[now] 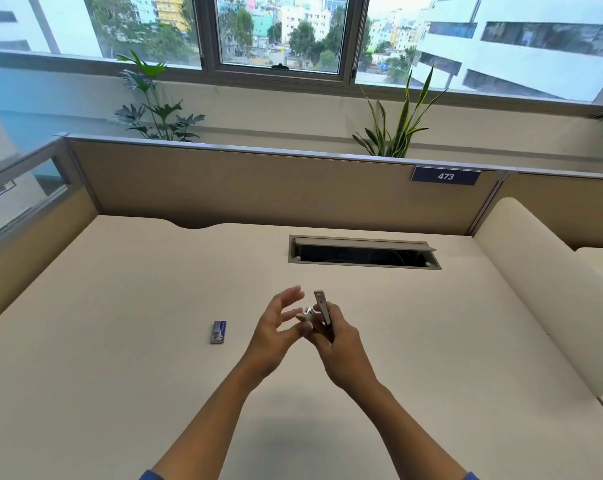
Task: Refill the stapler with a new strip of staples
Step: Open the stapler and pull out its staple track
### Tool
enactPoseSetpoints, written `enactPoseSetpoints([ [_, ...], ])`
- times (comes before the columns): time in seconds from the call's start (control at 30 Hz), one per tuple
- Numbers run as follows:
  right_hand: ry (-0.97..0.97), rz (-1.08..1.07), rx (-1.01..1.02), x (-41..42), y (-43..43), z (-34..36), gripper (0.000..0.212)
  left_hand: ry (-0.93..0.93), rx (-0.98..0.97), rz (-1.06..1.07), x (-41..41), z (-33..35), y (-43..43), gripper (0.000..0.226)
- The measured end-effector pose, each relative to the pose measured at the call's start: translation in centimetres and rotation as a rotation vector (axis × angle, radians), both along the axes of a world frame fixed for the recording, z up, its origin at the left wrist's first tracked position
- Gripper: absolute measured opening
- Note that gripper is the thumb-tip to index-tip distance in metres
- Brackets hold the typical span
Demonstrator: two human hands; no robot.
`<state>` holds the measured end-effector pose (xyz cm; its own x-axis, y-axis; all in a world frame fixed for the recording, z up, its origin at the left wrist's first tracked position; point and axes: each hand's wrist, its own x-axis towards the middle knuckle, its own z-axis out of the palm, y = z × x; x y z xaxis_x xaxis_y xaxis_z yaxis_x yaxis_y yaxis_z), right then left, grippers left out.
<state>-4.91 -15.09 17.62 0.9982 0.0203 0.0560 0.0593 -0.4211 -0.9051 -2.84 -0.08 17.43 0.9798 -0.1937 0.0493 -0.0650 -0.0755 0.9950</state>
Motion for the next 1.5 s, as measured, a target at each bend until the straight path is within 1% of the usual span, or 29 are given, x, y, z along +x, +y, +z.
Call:
enactPoseSetpoints([
  [0.07, -0.007, 0.035, -0.002, -0.3, 0.2, 0.2, 0.032, 0.024, -0.042, -0.111, -0.4, 0.2, 0.3, 0.055],
  [0.17, -0.017, 0.082, 0.010, -0.7, 0.5, 0.6, 0.030, 0.058, -0.131, -0.207, -0.9, 0.4, 0.7, 0.052],
  [0.23, -0.025, 0.098, 0.019, -0.9, 0.7, 0.7, 0.035, 0.062, -0.183, -0.181, -1.3, 0.5, 0.7, 0.045],
  [0.33, -0.021, 0.114, 0.029, -1.1, 1.0, 0.8, 0.038, 0.070, -0.271, -0.072, -1.6, 0.5, 0.5, 0.031],
  [0.43, -0.044, 0.115, 0.014, -1.3, 1.4, 0.7, 0.035, 0.062, -0.319, -0.011, -1.8, 0.5, 0.3, 0.025],
  [0.5, -0.070, 0.110, 0.001, -1.5, 1.5, 0.7, 0.032, 0.060, -0.344, -0.001, -1.9, 0.5, 0.1, 0.019],
  [0.57, -0.080, 0.100, -0.002, -1.6, 1.7, 0.6, 0.032, 0.076, -0.364, 0.003, -2.0, 0.6, 0.0, 0.018],
  [0.7, -0.037, 0.133, -0.082, -1.7, 1.9, 0.6, 0.039, 0.108, -0.332, -0.018, -2.0, 0.5, 0.3, 0.031],
  [0.83, 0.007, 0.158, -0.082, -1.8, 2.0, 0.6, 0.044, 0.130, -0.273, -0.085, -2.3, 0.7, 0.7, 0.035],
  [0.93, 0.016, 0.152, -0.023, -1.7, 1.8, 0.9, 0.037, 0.113, -0.196, -0.098, -2.3, 0.9, 1.0, 0.038],
  [1.0, 0.012, 0.109, 0.027, -1.8, 1.6, 1.1, 0.033, 0.083, -0.128, -0.068, -2.2, 1.2, 1.3, 0.038],
  [1.03, -0.006, 0.093, 0.030, -1.8, 1.6, 1.1, 0.029, 0.076, -0.124, -0.055, -2.2, 1.2, 1.5, 0.039],
  [1.13, -0.065, 0.086, 0.007, -2.0, 1.9, 1.1, 0.017, 0.077, -0.189, -0.060, -2.1, 1.3, 1.8, 0.041],
  [1.17, -0.077, 0.081, 0.012, -2.0, 2.1, 1.1, 0.016, 0.082, -0.217, -0.040, -2.1, 1.2, 1.7, 0.038],
  [1.27, -0.125, 0.054, 0.023, -2.1, 2.6, 1.1, 0.016, 0.071, -0.281, 0.090, -2.3, 1.1, 1.2, 0.020],
  [1.3, -0.139, 0.043, 0.025, -2.1, 2.8, 1.1, 0.015, 0.064, -0.291, 0.129, -2.3, 1.0, 1.0, 0.022],
  [1.4, -0.159, 0.003, 0.042, -2.3, 3.3, 0.8, 0.015, 0.042, -0.282, 0.170, -2.5, 1.0, 0.7, 0.028],
  [1.5, -0.159, -0.014, 0.051, -2.2, 3.4, 0.6, 0.016, 0.033, -0.253, 0.197, -2.5, 0.9, 0.5, 0.022],
])
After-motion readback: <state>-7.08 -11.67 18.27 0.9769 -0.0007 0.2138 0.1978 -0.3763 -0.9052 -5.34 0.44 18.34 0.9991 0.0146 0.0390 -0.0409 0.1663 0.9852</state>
